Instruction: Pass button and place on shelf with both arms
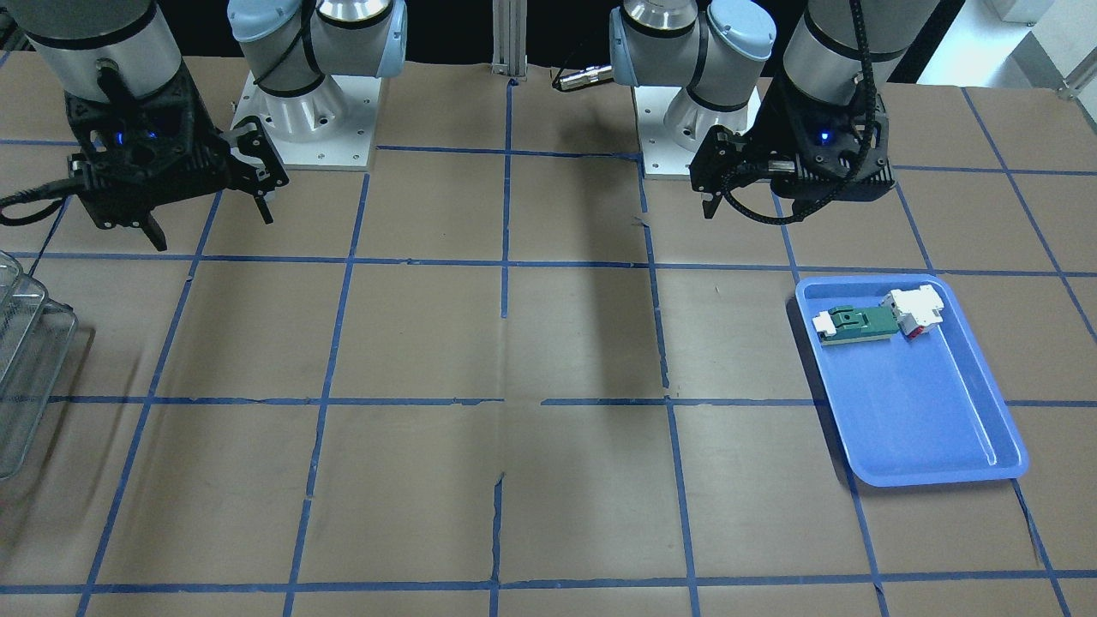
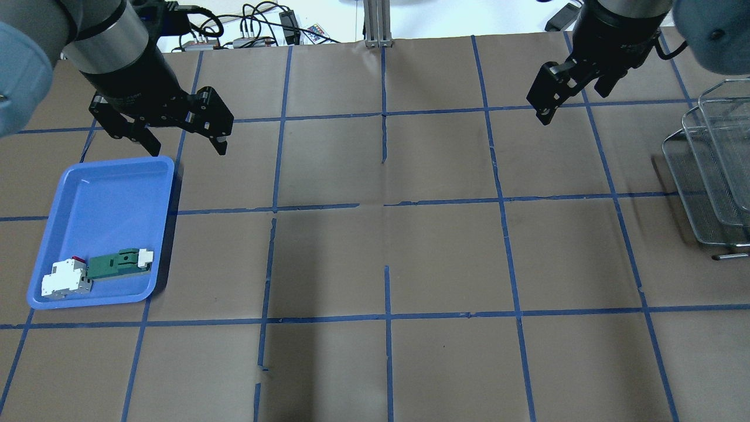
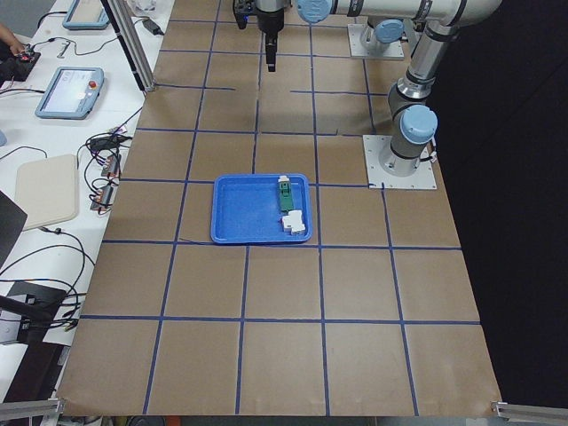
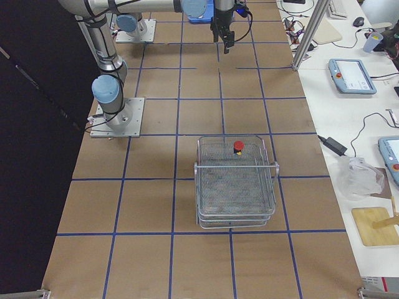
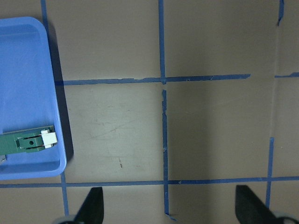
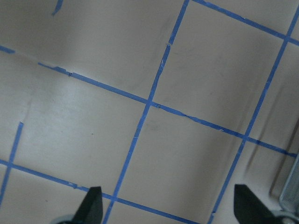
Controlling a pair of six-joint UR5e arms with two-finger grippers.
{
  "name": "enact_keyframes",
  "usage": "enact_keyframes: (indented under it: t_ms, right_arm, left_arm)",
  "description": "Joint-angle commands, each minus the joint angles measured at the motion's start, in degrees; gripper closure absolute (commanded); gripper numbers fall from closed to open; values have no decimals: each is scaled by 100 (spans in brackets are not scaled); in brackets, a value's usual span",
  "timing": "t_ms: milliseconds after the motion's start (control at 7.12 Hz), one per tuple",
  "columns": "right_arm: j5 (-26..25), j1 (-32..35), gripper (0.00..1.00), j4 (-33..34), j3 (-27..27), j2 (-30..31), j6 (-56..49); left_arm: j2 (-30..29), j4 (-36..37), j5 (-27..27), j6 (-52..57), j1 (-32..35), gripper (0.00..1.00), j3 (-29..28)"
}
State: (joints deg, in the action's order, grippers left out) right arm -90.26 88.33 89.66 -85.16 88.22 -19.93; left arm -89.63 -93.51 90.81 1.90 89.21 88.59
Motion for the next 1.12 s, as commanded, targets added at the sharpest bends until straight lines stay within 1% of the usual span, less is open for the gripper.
enact_keyframes:
  t_ms: [0,140,281,421,562,702,983]
  right_arm:
    - [868,-149,0,86,35,63,1546]
    - [104,-114,0,191,26,-58,1615]
    - [-190,-71,0,183,43,-129,1685]
    - [-28,-44,0,140,44,-112,1695]
    - [165,139,0,148,52,-95,1947]
    - [97,402,0,157,105,-121,2550]
    - [62,387,0,157,149,-226,2591]
  left_arm:
    - [-2,9,-2,-6,0,0,0]
    - [-2,9,-11,-6,0,0,-9]
    - [-11,9,-11,-6,0,0,-9]
    - [6,0,-11,-6,0,0,-9]
    - [-2,0,-11,-6,0,0,-9]
    - [-2,0,-11,-6,0,0,0]
    - [15,-9,-11,3,0,0,0]
